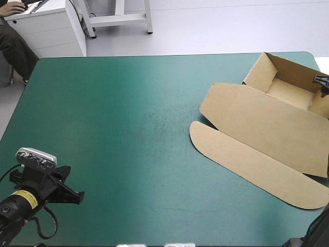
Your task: Fold the box
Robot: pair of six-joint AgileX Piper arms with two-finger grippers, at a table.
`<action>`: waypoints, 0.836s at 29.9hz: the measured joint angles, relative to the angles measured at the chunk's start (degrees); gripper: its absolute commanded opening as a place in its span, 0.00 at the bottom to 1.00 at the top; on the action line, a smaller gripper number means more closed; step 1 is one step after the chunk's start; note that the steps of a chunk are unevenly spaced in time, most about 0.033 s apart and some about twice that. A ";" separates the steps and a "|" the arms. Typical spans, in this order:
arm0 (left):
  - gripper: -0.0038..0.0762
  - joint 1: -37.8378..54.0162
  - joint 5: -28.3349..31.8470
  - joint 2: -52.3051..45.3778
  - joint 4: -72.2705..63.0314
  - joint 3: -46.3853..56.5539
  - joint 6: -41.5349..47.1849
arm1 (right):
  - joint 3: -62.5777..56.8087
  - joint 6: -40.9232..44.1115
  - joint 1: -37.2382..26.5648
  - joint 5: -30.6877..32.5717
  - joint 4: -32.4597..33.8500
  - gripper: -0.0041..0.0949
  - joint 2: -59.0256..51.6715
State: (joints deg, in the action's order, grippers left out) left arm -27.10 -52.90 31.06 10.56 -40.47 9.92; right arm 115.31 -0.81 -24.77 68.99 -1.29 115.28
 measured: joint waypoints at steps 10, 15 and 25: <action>0.04 0.00 0.00 0.00 -0.01 0.00 -0.02 | 7.56 -0.50 0.00 2.15 -0.02 0.13 -0.49; 0.04 0.00 0.26 0.00 -0.01 0.00 -0.07 | 8.54 -1.09 0.00 2.37 -2.29 0.02 -6.02; 0.04 0.00 0.72 0.00 -0.26 0.00 -0.08 | 3.03 -4.64 7.92 2.37 -12.10 0.02 -20.04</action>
State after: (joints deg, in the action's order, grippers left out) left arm -27.10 -52.18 31.06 10.30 -40.47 9.84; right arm 118.34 -5.45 -16.85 71.36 -13.40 95.24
